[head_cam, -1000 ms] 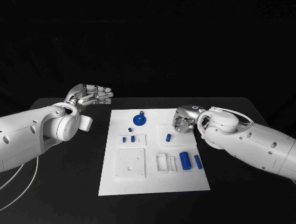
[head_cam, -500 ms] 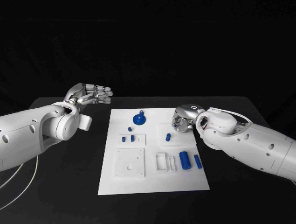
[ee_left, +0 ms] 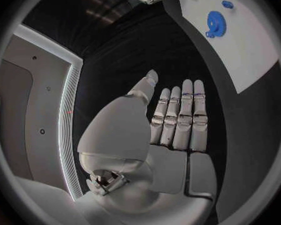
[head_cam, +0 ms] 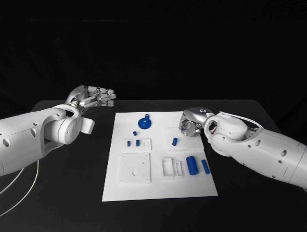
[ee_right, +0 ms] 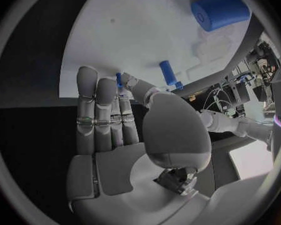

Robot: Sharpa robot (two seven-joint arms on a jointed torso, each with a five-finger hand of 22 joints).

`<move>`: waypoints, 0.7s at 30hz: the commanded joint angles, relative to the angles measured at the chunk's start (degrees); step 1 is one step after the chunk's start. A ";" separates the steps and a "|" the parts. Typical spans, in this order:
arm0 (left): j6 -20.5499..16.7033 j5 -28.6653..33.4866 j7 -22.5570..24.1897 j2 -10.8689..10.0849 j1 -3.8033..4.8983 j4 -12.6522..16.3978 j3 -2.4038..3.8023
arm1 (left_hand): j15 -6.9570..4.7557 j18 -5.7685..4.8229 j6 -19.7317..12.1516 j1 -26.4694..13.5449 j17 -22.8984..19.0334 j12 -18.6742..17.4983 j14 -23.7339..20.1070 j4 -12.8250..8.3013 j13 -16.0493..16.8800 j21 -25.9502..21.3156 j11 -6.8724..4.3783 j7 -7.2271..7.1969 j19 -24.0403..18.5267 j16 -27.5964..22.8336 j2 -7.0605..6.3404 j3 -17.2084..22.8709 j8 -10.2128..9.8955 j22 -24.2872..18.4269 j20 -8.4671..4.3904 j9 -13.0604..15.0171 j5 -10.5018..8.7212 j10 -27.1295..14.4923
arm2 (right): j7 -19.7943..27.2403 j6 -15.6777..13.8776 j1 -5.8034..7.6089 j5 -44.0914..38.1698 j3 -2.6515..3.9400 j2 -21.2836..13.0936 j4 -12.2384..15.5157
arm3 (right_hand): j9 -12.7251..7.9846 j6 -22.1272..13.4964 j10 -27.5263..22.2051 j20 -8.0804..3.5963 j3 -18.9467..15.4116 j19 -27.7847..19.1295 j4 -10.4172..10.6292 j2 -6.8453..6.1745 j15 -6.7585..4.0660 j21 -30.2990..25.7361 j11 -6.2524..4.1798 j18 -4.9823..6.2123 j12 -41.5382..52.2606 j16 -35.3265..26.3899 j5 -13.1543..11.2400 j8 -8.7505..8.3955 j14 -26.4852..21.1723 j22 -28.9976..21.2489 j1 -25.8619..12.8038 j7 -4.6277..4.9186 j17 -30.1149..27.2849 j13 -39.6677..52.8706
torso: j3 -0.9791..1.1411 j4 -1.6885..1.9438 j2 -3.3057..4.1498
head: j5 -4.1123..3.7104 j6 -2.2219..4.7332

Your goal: Assemble the parts on the task board

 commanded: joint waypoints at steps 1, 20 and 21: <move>0.66 0.40 0.82 0.21 0.08 -0.21 0.07 | -0.27 -0.60 0.34 0.10 0.06 0.01 -0.07 -0.13 -0.04 0.27 -0.07 0.08 0.50 -0.18 0.46 -0.11 -0.09 -0.05 0.10 -0.05 -0.04 -0.39 | -0.83 -1.85 0.17 2.32 1.08 -0.27 0.63 | 0.07 0.34 1.26 -0.40 0.18 0.17 0.18 -0.06 -0.38 -0.52 -1.03 1.17 0.12 0.35 -0.16 0.20 -0.05 0.46 -0.07 -0.08 -0.16 0.07 | -0.05 -0.03 -0.06 | 0.06 0.08; 0.76 0.40 0.71 0.96 0.07 -0.77 0.06 | -0.18 -0.63 0.32 -0.04 0.06 0.00 -0.27 -0.22 -0.04 0.24 0.04 0.12 0.46 -0.19 0.41 -0.25 -0.07 -0.52 0.17 -0.05 -0.02 -0.72 | 0.83 -4.38 -0.47 8.18 4.92 -0.50 9.87 | 0.08 0.25 1.18 -0.39 -0.35 0.96 0.26 0.11 -0.39 -2.93 -1.01 1.15 0.11 0.60 0.61 0.20 -0.08 3.45 -0.09 -0.06 -0.79 0.06 | -0.11 0.05 -0.07 | 1.87 0.34; 0.72 0.40 0.69 1.07 0.07 -0.77 0.06 | -0.18 -0.63 0.32 -0.04 0.06 0.00 -0.27 -0.22 -0.04 0.24 0.04 0.12 0.46 -0.19 0.41 -0.25 -0.07 -0.52 0.17 -0.05 -0.02 -0.72 | 0.93 -4.41 -0.74 8.23 4.92 -0.39 10.63 | 0.07 0.22 1.16 -0.39 -0.35 1.02 0.24 0.12 -0.37 -3.02 -1.01 1.14 0.12 0.60 0.66 0.19 -0.09 3.56 -0.10 -0.06 -0.81 0.07 | -0.14 0.06 -0.08 | 2.09 0.38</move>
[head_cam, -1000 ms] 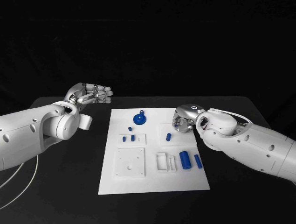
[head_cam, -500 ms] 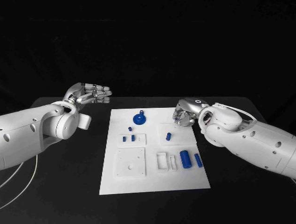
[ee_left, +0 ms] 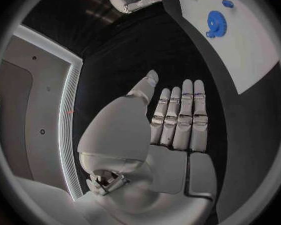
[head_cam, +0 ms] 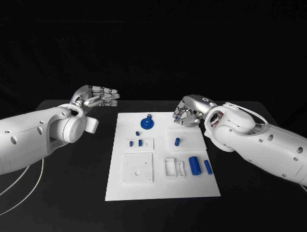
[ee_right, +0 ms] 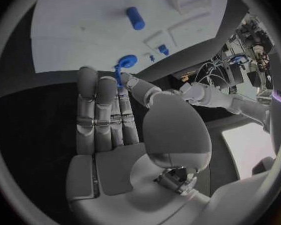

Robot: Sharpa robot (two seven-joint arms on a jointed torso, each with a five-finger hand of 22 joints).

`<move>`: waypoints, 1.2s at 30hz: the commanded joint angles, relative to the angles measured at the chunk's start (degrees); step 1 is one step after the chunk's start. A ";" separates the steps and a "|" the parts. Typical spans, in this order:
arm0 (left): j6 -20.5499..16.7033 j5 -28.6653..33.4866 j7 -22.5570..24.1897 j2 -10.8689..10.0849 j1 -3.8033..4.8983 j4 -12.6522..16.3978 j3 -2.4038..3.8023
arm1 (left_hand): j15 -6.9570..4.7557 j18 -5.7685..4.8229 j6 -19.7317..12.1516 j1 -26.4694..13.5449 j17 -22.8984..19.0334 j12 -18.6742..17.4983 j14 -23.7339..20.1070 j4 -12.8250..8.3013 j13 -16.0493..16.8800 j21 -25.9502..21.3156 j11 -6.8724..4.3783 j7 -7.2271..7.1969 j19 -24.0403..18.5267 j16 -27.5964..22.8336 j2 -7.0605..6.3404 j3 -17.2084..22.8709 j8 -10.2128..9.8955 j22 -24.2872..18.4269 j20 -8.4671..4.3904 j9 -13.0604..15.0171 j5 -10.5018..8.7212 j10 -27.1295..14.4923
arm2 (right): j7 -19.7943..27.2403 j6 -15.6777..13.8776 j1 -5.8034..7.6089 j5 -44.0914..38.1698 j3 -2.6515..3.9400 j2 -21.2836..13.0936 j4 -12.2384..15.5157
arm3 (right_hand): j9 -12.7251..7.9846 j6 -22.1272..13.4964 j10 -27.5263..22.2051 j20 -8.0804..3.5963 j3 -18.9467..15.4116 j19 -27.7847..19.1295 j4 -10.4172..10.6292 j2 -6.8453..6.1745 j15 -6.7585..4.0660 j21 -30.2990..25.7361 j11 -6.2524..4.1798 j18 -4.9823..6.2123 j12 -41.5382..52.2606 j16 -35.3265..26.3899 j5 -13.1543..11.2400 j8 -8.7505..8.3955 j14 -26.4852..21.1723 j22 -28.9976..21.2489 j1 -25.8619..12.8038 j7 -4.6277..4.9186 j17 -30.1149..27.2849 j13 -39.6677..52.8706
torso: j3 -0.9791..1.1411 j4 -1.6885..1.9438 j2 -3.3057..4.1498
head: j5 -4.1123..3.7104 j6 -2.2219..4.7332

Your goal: Assemble the parts on the task board

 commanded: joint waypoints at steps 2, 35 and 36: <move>0.61 0.36 0.62 0.52 0.07 0.05 0.06 | -0.18 -0.62 0.32 -0.04 0.07 0.01 -0.27 -0.22 -0.04 0.24 -0.02 0.12 0.26 -0.19 0.41 -0.25 -0.07 -0.05 -0.04 -0.06 -0.02 -0.34 | 1.23 -0.90 -1.07 1.81 -0.03 0.54 3.02 | 0.08 0.22 1.17 -0.01 -0.24 0.60 0.12 0.37 -0.40 -0.42 -0.99 1.05 0.19 0.16 0.45 0.20 -0.10 0.37 0.12 -0.06 -0.11 0.05 | -0.17 0.12 -0.06 | 1.26 0.15; -0.16 0.40 0.02 3.40 0.05 -0.37 0.04 | -0.06 -0.59 0.39 0.02 0.01 0.01 -0.62 -0.04 -0.04 0.26 0.04 0.16 0.15 -0.20 0.48 -0.36 -0.07 -0.80 0.10 -0.06 -0.08 -0.50 | 1.92 -2.21 -4.27 -10.79 -9.36 5.71 6.97 | 0.06 0.28 1.19 0.01 0.05 1.26 -0.26 0.35 -0.39 -2.32 -0.97 1.07 0.19 0.35 0.34 0.22 -0.11 3.03 0.03 -0.07 -0.41 0.05 | 0.08 0.10 0.07 | 5.97 -1.21; -0.10 0.40 -0.02 3.43 0.05 -0.38 0.04 | -0.06 -0.59 0.39 0.02 0.01 0.01 -0.62 -0.04 -0.04 0.26 0.04 0.16 0.15 -0.20 0.48 -0.36 -0.07 -0.80 0.10 -0.06 -0.08 -0.50 | 1.93 -2.43 -4.38 -11.36 -9.48 5.85 6.84 | 0.06 0.28 1.19 0.01 0.05 1.26 -0.26 0.35 -0.39 -2.32 -0.97 1.07 0.19 0.35 0.34 0.22 -0.11 3.03 0.03 -0.07 -0.41 0.05 | 0.05 0.10 0.10 | 5.98 -1.30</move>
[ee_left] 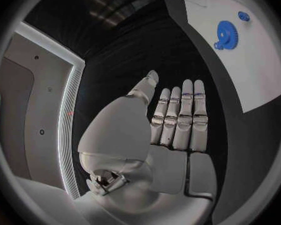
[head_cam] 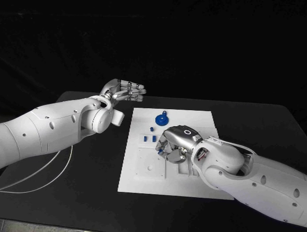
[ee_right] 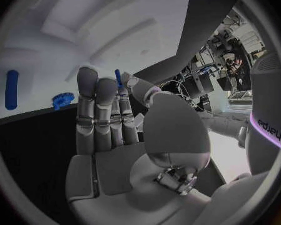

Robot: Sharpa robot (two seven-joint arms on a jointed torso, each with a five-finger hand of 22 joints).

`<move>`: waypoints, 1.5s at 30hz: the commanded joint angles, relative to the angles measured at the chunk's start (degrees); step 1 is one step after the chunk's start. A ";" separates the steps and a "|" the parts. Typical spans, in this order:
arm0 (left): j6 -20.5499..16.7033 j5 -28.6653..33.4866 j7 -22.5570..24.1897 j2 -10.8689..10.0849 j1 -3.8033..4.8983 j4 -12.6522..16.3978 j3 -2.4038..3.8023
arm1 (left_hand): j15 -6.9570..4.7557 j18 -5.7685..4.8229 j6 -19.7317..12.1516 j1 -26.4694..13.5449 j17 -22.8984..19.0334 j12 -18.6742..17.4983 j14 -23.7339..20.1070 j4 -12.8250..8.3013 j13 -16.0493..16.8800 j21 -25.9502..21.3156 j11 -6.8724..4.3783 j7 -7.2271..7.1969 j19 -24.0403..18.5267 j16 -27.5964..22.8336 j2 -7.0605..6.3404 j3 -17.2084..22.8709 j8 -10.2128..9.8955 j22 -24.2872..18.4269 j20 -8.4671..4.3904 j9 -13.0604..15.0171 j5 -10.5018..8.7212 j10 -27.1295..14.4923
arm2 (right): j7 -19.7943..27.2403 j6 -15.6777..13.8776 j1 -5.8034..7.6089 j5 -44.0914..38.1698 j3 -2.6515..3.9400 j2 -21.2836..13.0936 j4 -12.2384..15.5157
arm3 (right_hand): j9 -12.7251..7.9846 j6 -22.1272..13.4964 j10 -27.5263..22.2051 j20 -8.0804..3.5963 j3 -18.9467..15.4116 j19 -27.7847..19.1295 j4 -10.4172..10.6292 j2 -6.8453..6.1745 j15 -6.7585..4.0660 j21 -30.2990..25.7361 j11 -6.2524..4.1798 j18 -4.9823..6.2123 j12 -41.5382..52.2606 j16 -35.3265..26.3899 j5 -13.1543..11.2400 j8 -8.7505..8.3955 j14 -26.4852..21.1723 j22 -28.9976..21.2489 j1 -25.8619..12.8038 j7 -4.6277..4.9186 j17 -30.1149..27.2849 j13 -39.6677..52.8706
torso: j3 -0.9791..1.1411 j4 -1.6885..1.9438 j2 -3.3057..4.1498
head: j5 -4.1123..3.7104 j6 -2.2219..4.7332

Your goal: Assemble the parts on the task board

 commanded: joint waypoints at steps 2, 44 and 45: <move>0.11 0.37 0.12 0.20 0.05 0.02 0.06 | 0.15 -0.58 0.39 0.02 0.03 0.01 -0.41 -0.04 -0.04 0.27 0.05 0.15 0.15 -0.20 0.48 -0.36 -0.07 -0.07 0.10 -0.06 -0.08 -0.52 | 0.71 -1.47 -0.34 -4.53 -0.25 0.37 -0.35 | 0.04 0.39 0.87 -0.02 0.36 0.44 -0.11 0.23 -0.41 -0.85 -0.53 1.07 0.15 0.46 -0.25 0.37 -0.13 0.77 0.09 -0.14 -0.11 0.10 | -0.02 0.03 0.04 | 0.13 -0.28; 0.83 0.37 -0.15 0.08 0.04 -0.25 0.05 | 0.20 -0.55 0.32 0.07 0.02 0.01 -0.52 0.14 -0.04 0.31 0.11 0.17 0.17 -0.20 0.55 -0.52 -0.05 -0.50 0.16 -0.05 -0.16 -0.72 | 1.25 -0.07 -2.04 -4.96 -1.27 0.64 -1.06 | 0.06 0.47 0.91 -0.04 0.28 0.79 -0.07 0.22 -0.43 -1.89 -0.56 1.02 0.15 0.59 0.02 0.37 -0.17 2.07 -0.05 -0.16 -0.18 0.09 | -0.04 -0.05 0.00 | 0.99 -1.57; 0.83 0.37 -0.15 0.08 0.04 -0.26 0.05 | 0.20 -0.55 0.32 0.07 0.02 0.01 -0.52 0.14 -0.04 0.31 0.11 0.17 0.17 -0.20 0.55 -0.52 -0.05 -0.50 0.16 -0.05 -0.16 -0.72 | 1.24 -0.04 -2.05 -4.96 -1.27 0.63 -1.06 | 0.06 0.47 0.91 -0.04 0.28 0.79 -0.07 0.22 -0.43 -1.89 -0.56 1.02 0.15 0.59 0.02 0.37 -0.17 2.07 -0.05 -0.16 -0.18 0.09 | -0.03 -0.06 -0.01 | 1.00 -1.56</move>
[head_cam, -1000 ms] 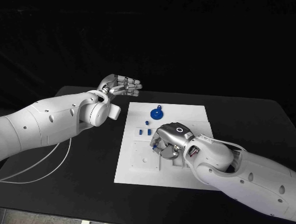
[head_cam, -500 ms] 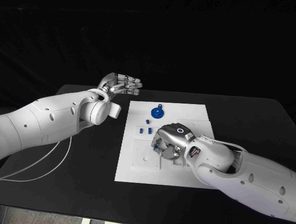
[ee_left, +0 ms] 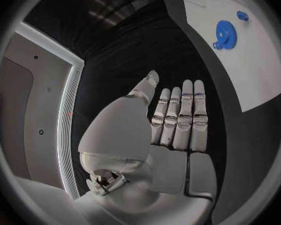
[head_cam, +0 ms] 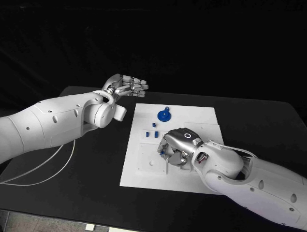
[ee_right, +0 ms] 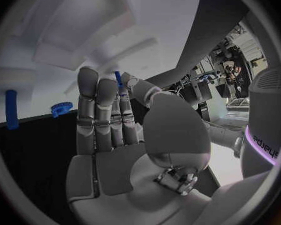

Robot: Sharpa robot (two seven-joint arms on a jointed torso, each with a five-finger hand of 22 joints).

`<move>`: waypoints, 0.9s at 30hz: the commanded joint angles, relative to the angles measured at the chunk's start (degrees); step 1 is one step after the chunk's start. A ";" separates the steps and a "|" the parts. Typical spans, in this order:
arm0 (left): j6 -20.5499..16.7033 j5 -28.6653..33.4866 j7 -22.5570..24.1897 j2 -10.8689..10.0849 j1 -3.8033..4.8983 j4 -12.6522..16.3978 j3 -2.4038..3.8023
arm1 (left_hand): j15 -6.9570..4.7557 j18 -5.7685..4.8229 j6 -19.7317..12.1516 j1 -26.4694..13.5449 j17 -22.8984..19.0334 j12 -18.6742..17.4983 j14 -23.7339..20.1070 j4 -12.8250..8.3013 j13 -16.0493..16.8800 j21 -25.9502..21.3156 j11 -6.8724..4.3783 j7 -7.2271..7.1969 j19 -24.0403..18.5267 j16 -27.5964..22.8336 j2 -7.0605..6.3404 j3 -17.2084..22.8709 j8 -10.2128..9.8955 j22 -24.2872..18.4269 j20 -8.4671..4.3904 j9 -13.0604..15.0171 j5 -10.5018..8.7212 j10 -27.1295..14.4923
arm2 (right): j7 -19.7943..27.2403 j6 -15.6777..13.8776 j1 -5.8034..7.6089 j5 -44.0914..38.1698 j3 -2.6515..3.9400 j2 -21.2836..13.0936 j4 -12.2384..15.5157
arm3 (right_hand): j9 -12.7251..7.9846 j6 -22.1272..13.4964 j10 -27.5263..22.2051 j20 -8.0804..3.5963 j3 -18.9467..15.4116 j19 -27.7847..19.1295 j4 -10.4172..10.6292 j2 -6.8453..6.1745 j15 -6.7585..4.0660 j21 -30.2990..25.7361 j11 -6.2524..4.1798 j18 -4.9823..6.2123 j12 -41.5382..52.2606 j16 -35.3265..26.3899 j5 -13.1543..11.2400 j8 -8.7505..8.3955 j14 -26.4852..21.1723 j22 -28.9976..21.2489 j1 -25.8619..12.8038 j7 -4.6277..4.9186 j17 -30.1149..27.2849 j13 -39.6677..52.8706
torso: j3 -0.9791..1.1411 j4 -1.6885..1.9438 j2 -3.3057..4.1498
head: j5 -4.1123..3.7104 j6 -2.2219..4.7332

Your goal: Assemble the parts on the task board

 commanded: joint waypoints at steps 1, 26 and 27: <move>0.68 0.34 0.28 0.05 0.05 0.01 0.06 | -0.02 -0.56 0.32 0.07 0.03 0.01 -0.31 -0.01 -0.04 0.31 0.07 0.17 0.18 -0.20 0.55 -0.36 -0.05 -0.05 0.16 -0.05 -0.16 -0.35 | 0.58 0.78 -0.15 -0.54 -0.10 0.01 0.18 | 0.06 0.34 1.00 -0.12 0.27 0.27 -0.08 0.25 -0.29 -0.16 -0.53 1.00 0.16 0.34 0.31 0.21 -0.02 0.05 -0.02 -0.02 -0.04 0.06 | 0.00 -0.05 -0.01 | 0.04 -0.03; 0.85 0.34 0.17 0.10 0.06 0.13 0.06 | 0.00 -0.54 0.33 0.20 0.04 0.02 -0.36 0.00 -0.04 0.35 0.08 0.16 0.19 -0.20 0.54 -0.43 -0.06 -0.38 0.17 -0.06 -0.15 -0.40 | -3.45 3.08 -0.17 -3.75 -1.34 2.07 -1.98 | 0.04 0.09 0.73 0.02 0.48 0.60 0.12 0.31 -0.13 -1.29 -0.47 0.92 0.15 0.20 -0.20 0.19 0.01 2.01 -0.17 0.05 -0.40 0.04 | -0.09 0.02 -0.04 | 0.20 -0.36; 0.88 0.34 0.17 0.10 0.06 0.13 0.06 | 0.00 -0.54 0.33 0.20 0.04 0.02 -0.36 0.00 -0.04 0.35 0.08 0.16 0.19 -0.20 0.54 -0.43 -0.06 -0.38 0.17 -0.06 -0.15 -0.40 | -3.43 3.13 -0.17 -3.72 -1.37 2.11 -2.01 | 0.02 0.02 0.63 0.06 0.49 0.57 0.14 0.33 -0.07 -1.34 -0.44 0.90 0.15 0.18 -0.26 0.18 0.00 2.08 -0.18 0.07 -0.42 0.04 | -0.08 0.01 -0.03 | 0.23 -0.35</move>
